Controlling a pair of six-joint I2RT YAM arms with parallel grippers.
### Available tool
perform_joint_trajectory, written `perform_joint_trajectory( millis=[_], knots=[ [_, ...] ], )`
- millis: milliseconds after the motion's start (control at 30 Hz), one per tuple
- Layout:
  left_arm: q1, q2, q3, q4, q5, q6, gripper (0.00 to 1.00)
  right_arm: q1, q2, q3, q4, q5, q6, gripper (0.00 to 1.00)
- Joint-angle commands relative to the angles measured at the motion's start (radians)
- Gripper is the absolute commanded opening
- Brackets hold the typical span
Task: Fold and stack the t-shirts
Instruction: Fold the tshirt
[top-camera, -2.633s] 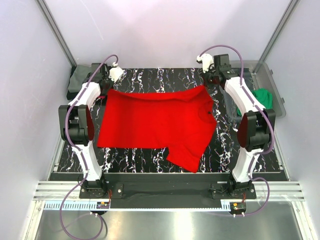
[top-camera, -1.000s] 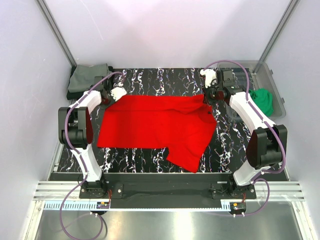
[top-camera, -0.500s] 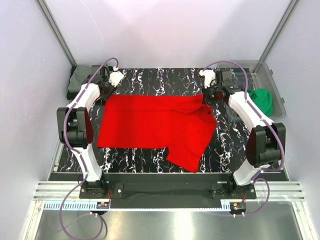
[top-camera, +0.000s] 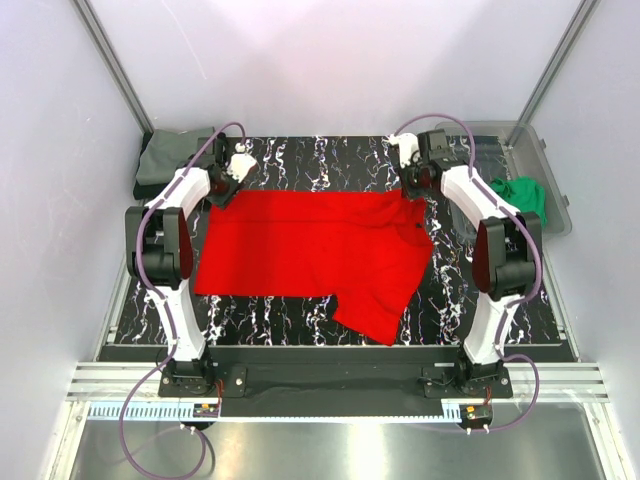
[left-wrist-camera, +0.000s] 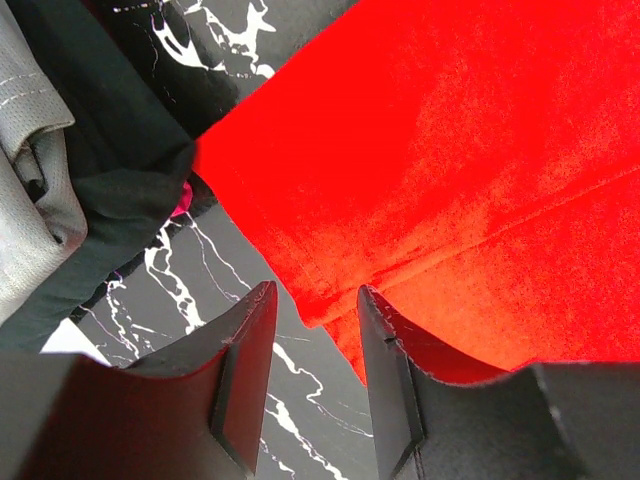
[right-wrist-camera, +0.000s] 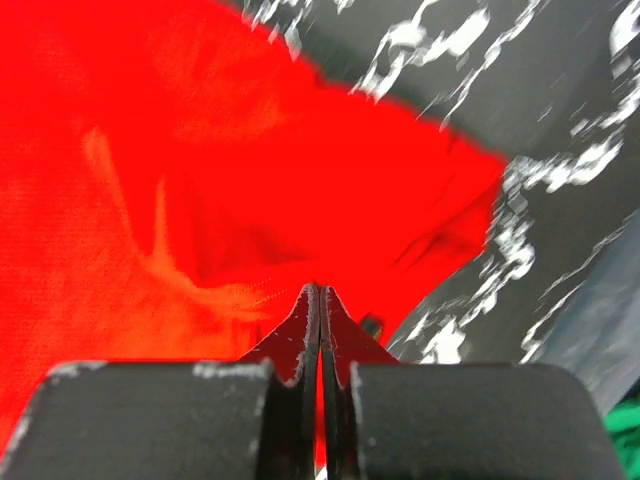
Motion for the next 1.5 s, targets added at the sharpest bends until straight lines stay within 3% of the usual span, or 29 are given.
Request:
perform_joint_trajectory(
  millis=[0,133,167,200,233,367,533,633,767,967,1467],
  knots=[
    [0.004,-0.03,0.009,0.009,0.02,-0.012,0.43,-0.013,0.059,0.111,0.065,0.064,-0.027,0.0],
    [0.004,-0.027,0.005,0.009,0.022,-0.026,0.43,-0.014,0.113,0.208,0.069,0.081,-0.029,0.0],
    [0.004,-0.027,0.005,0.007,0.025,-0.033,0.43,-0.014,0.121,0.217,0.069,0.085,-0.028,0.06],
    [0.004,-0.033,0.0,0.007,0.023,-0.037,0.43,-0.014,0.124,0.222,0.074,0.101,-0.03,0.27],
    [0.004,-0.033,-0.004,0.009,0.023,-0.038,0.43,-0.013,0.124,0.226,0.08,0.121,-0.03,0.36],
    [0.004,-0.053,-0.02,0.007,0.023,-0.055,0.43,-0.002,0.06,0.213,0.112,0.133,-0.097,0.47],
    [0.002,-0.078,-0.044,0.007,0.04,-0.078,0.43,0.038,-0.088,0.049,0.019,-0.195,-0.292,0.39],
    [0.001,-0.075,-0.047,0.007,0.043,-0.096,0.43,0.096,-0.109,-0.066,0.005,-0.223,-0.364,0.29],
    [-0.01,-0.091,-0.067,0.006,0.043,-0.095,0.43,0.132,-0.05,-0.093,-0.013,-0.246,-0.397,0.25],
    [-0.022,-0.131,-0.113,0.006,0.036,-0.09,0.43,0.141,0.071,-0.001,-0.07,-0.244,-0.417,0.31],
    [-0.031,-0.147,-0.158,0.006,0.023,-0.107,0.43,0.145,0.22,0.144,-0.115,-0.237,-0.423,0.31]
  ],
)
